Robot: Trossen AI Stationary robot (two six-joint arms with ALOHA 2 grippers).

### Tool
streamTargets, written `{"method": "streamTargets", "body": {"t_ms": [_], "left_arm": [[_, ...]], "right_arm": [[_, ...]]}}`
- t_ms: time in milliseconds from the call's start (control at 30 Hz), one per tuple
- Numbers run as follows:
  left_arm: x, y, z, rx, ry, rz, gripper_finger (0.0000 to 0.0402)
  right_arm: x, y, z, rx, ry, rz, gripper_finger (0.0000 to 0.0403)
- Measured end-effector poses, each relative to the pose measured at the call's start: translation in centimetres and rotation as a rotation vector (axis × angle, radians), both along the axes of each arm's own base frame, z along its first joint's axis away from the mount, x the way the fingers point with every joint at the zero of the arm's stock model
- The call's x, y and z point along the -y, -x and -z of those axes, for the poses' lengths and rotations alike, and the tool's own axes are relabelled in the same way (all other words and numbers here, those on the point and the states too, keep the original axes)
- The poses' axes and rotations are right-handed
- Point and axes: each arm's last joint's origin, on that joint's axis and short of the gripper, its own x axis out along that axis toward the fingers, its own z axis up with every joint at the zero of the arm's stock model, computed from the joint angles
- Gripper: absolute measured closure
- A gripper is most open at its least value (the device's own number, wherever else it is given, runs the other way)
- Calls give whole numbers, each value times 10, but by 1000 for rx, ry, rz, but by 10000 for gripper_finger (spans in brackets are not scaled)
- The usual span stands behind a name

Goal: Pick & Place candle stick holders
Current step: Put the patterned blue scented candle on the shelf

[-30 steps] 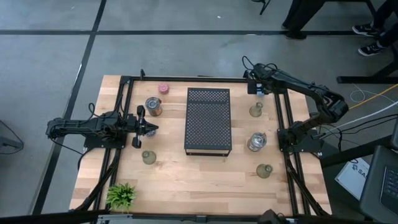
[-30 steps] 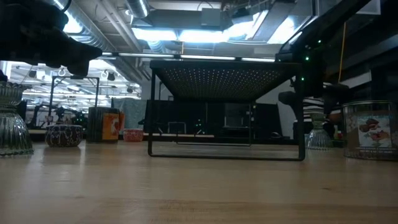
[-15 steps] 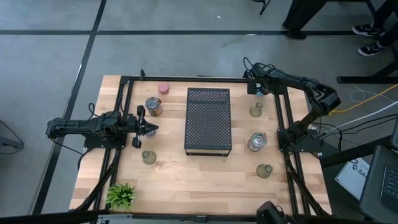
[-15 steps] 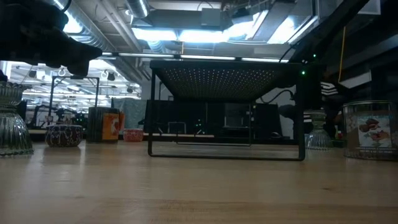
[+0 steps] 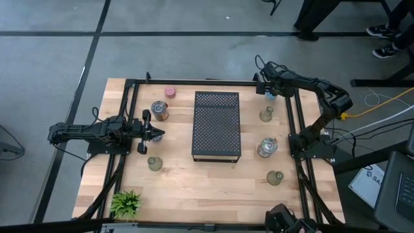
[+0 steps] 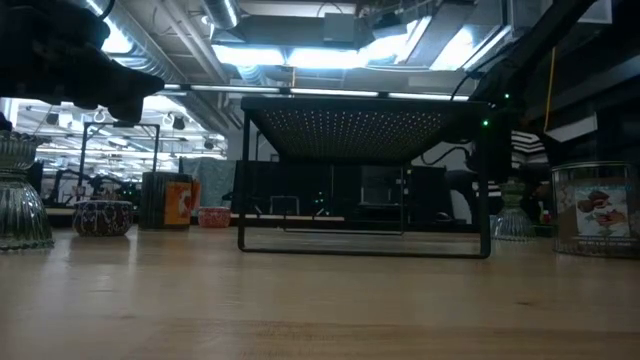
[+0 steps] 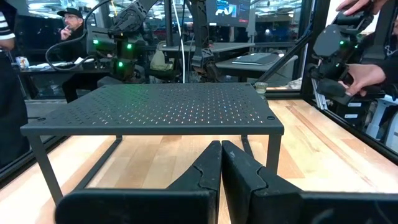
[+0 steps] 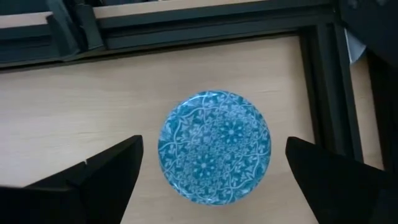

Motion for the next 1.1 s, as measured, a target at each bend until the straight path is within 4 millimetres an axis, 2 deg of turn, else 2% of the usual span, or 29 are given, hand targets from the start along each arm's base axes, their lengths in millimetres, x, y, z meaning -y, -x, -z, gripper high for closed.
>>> {"method": "streamTargets", "body": {"t_ms": [667, 1100], "left_arm": [[0, 0, 0, 0, 0, 0, 395], [0, 0, 0, 0, 0, 0, 395]], "right_arm": [[0, 0, 0, 1, 4, 0, 15], [-1, -2, 0, 33, -32, -31, 118]]}}
